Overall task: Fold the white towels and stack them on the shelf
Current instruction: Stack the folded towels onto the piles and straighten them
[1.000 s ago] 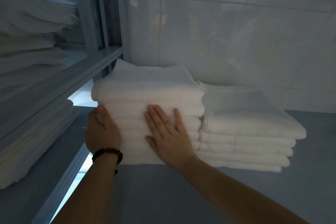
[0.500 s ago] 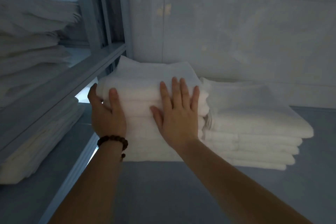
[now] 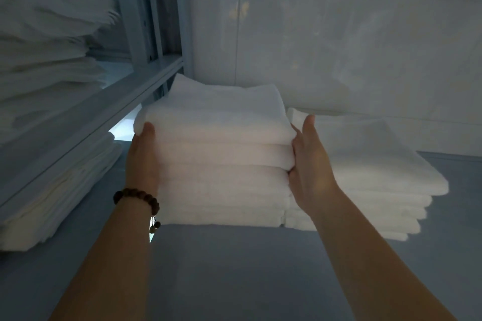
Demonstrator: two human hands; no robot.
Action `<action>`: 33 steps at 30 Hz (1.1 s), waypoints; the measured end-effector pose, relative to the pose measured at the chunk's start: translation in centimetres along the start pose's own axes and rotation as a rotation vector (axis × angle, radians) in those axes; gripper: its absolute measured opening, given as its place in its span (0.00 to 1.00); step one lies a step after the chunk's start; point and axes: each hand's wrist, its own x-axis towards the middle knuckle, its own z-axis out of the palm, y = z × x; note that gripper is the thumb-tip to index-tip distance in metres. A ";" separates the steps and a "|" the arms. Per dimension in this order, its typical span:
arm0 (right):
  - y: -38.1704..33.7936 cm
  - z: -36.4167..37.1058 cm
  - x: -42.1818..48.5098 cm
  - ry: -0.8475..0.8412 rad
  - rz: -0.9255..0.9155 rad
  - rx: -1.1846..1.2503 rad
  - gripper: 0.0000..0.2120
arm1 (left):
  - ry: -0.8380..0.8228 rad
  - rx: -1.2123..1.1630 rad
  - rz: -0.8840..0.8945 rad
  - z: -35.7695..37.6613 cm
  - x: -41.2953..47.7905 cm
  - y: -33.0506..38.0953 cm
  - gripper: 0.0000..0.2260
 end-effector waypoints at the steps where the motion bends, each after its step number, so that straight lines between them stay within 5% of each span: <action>1: 0.3 0.0 -0.5 -0.016 -0.003 -0.001 0.30 | -0.019 -0.008 -0.024 -0.3 0.0 0.0 0.27; 7: -0.2 -0.3 -3.1 0.006 -0.079 0.002 0.28 | -0.009 0.044 0.003 0.1 -1.3 0.4 0.19; 11: 4.2 -1.2 -6.9 0.338 -0.254 -0.082 0.22 | 0.176 0.062 0.091 0.5 -3.5 -0.4 0.22; 13: 7.1 -1.8 -7.5 0.466 -0.202 -0.122 0.18 | 0.214 -0.004 0.037 0.4 -4.3 -1.6 0.23; 25: 10.9 -1.9 -7.2 0.440 -0.133 -0.042 0.16 | 0.253 0.308 0.240 0.3 -7.2 -5.8 0.27; 27: 11.3 -2.6 -7.4 0.481 -0.257 -0.315 0.17 | 0.248 0.327 0.286 0.4 -7.3 -5.9 0.27; 29: 11.0 -3.0 -6.8 0.484 -0.597 -0.888 0.21 | 0.260 0.338 0.375 0.7 -7.3 -6.0 0.28; 33: 10.9 -1.0 -2.8 0.266 -1.173 -1.593 0.26 | 0.378 0.386 0.393 1.8 -7.6 -6.6 0.28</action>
